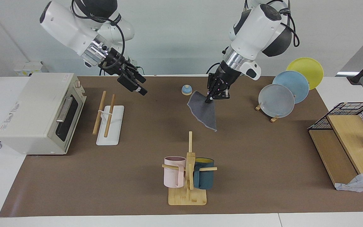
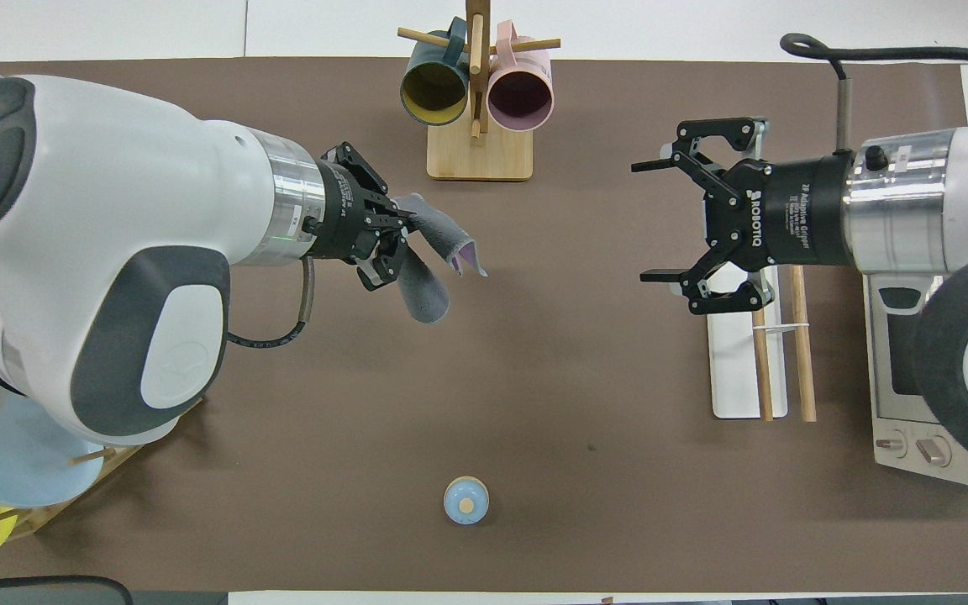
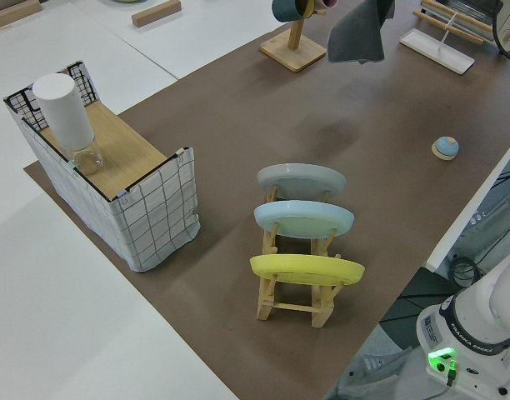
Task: Fold towel and hang on rack
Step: 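Grasp the hanging towel with the right gripper from the left gripper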
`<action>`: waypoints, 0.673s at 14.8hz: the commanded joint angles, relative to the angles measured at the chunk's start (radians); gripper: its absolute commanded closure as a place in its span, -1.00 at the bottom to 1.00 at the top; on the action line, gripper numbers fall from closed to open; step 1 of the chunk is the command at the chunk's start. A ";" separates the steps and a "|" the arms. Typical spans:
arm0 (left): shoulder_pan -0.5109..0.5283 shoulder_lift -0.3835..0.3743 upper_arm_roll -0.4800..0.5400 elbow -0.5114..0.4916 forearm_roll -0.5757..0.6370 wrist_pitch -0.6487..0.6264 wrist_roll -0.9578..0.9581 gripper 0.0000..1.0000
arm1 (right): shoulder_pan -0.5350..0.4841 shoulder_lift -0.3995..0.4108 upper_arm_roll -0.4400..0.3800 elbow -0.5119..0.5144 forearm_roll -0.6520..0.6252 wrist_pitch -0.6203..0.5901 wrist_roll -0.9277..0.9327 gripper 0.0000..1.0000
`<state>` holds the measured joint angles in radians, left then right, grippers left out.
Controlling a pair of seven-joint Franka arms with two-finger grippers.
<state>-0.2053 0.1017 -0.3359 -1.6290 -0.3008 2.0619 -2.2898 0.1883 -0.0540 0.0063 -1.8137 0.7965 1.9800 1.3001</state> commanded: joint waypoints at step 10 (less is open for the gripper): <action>-0.068 -0.014 -0.054 -0.011 0.019 0.090 -0.428 1.00 | 0.123 0.026 -0.002 -0.121 0.113 0.181 0.027 -1.00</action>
<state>-0.2597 0.1019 -0.3974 -1.6290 -0.2981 2.1394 -2.6625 0.3015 -0.0229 0.0064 -1.9255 0.8847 2.1347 1.3182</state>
